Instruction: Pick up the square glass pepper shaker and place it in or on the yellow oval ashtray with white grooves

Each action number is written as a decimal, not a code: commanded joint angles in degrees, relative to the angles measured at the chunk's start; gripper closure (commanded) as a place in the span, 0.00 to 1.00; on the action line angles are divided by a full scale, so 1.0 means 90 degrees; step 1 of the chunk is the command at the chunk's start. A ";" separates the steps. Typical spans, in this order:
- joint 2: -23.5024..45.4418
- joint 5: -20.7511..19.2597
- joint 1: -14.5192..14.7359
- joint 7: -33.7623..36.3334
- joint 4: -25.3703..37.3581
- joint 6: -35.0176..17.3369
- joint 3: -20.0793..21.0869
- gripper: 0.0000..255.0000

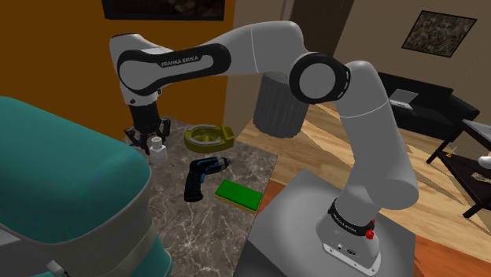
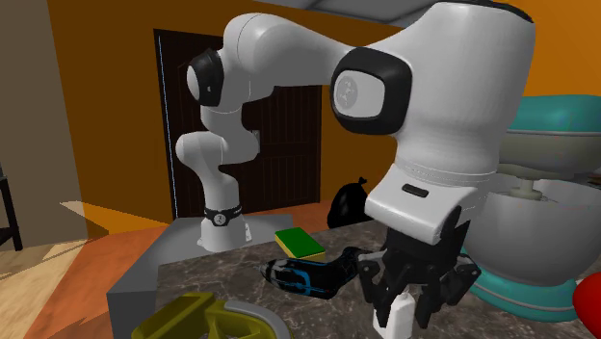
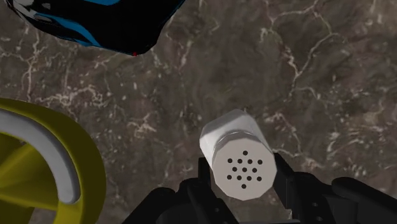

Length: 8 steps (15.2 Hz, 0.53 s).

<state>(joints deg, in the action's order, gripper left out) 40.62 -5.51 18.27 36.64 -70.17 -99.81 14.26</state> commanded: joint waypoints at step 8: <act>-0.0116 0.0028 0.0040 0.0006 0.0573 0.0685 0.0023 1.00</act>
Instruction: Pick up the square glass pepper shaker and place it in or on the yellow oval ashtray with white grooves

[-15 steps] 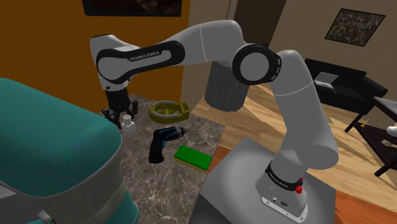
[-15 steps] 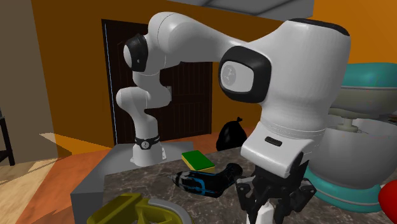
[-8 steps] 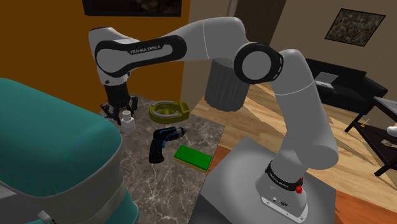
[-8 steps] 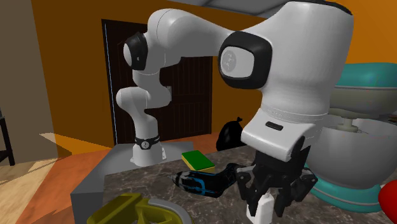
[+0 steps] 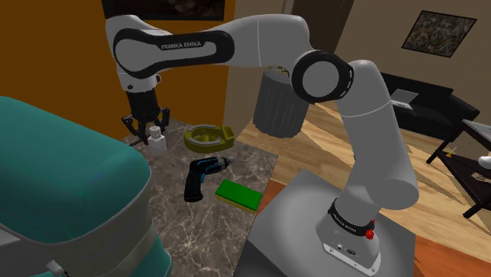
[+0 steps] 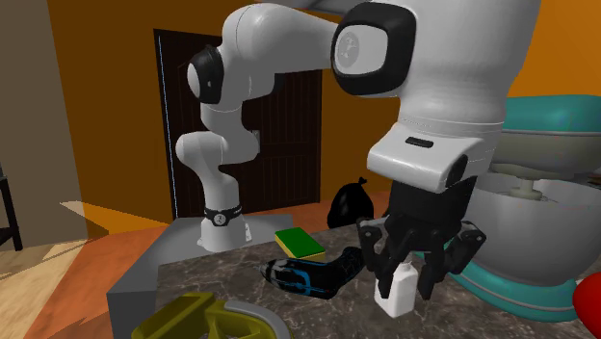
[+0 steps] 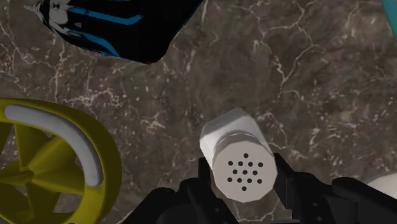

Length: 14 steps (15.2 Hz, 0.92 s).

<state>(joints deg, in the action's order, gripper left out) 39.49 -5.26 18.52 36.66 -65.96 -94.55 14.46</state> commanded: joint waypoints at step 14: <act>-0.0491 0.0070 -0.0303 -0.0323 0.0170 0.0669 -0.0025 1.00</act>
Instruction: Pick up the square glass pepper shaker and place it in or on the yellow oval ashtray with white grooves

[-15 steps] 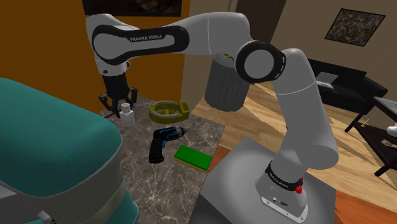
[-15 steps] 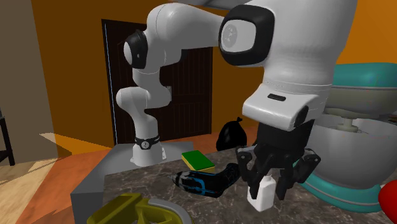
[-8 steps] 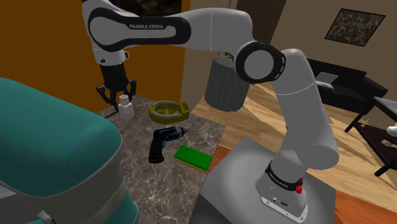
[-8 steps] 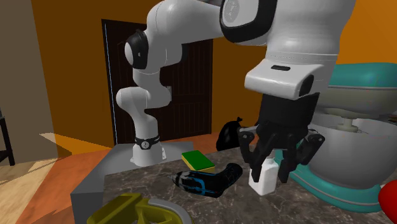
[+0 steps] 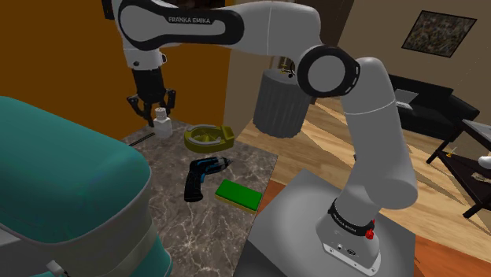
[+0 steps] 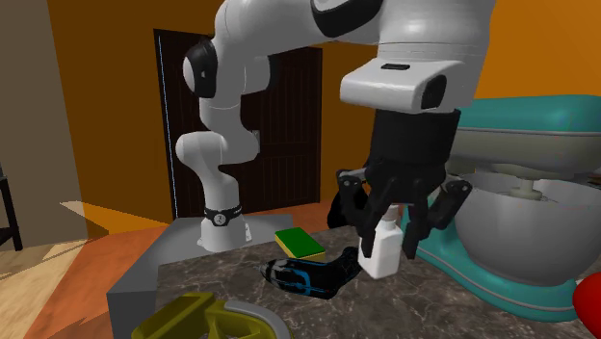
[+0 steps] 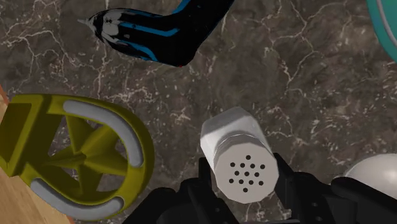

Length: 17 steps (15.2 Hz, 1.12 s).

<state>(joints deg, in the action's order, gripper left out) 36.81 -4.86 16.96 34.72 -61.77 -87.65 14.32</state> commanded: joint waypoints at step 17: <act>-0.1575 0.0155 -0.1726 -0.1985 -0.2585 -0.1003 -0.0493 1.00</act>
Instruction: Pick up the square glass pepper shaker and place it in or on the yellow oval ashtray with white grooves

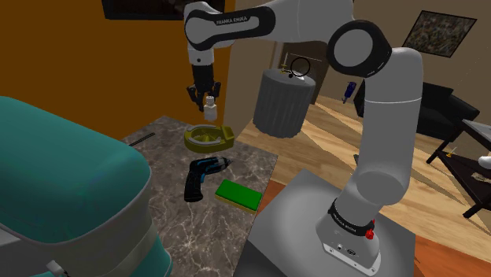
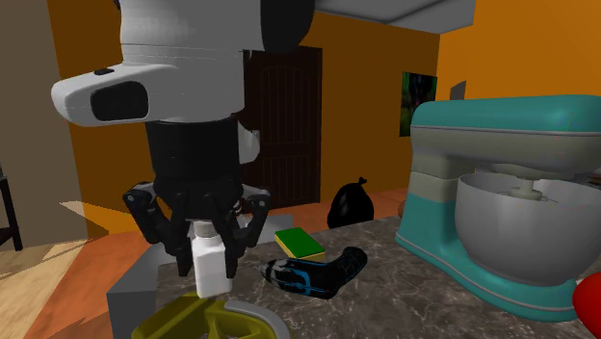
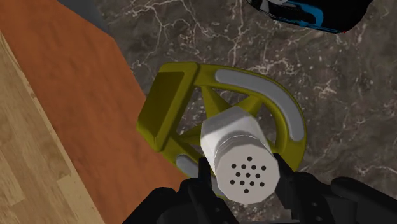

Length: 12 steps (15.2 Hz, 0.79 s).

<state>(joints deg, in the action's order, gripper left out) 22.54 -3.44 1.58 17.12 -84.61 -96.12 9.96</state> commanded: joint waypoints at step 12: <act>0.0217 -0.0045 -0.0024 -0.0003 -0.0693 -0.0909 -0.0029 1.00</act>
<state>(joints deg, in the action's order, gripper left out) 24.43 -3.82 1.36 17.08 -90.60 -103.96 9.70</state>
